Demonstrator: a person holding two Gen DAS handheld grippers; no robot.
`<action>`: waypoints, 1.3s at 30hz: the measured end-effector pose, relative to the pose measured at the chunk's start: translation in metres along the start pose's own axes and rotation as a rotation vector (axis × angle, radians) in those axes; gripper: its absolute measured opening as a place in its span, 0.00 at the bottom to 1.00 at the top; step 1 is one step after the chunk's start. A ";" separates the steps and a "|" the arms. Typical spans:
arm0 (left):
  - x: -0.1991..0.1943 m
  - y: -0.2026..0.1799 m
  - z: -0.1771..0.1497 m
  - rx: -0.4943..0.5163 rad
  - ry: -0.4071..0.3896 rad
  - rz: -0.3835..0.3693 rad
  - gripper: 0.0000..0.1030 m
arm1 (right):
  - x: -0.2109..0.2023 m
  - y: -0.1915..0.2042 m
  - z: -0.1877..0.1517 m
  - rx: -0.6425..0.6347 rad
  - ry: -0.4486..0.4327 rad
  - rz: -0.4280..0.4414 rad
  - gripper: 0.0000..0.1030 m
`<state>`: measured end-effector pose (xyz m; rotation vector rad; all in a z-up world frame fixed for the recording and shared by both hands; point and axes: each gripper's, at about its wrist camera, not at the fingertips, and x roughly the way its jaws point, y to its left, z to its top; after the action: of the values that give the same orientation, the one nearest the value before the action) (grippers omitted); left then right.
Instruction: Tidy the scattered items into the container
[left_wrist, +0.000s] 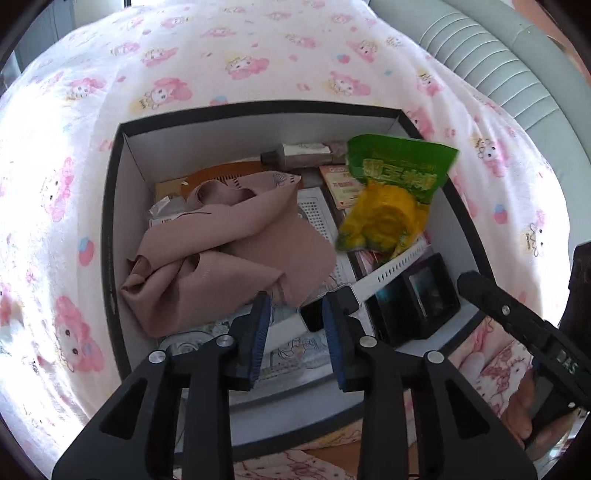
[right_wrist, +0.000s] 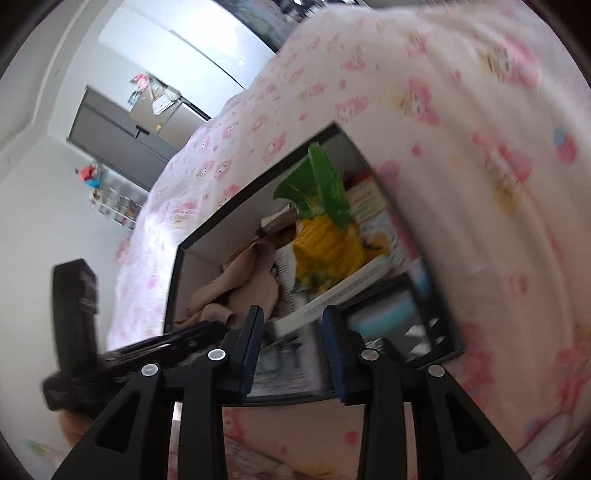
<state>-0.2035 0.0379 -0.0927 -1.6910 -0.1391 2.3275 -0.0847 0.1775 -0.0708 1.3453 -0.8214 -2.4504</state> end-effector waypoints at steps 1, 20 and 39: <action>-0.003 -0.001 -0.004 -0.010 -0.014 0.017 0.30 | -0.001 0.003 0.000 -0.025 -0.007 -0.032 0.28; -0.077 -0.022 -0.109 -0.042 -0.226 -0.167 0.38 | -0.060 0.058 -0.063 -0.307 -0.033 -0.143 0.36; -0.114 0.254 -0.215 -0.677 -0.388 0.009 0.46 | 0.105 0.258 -0.121 -0.611 0.317 0.114 0.37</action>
<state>-0.0065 -0.2528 -0.1140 -1.4280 -1.0990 2.7766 -0.0590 -0.1244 -0.0479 1.3345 -0.0548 -2.0660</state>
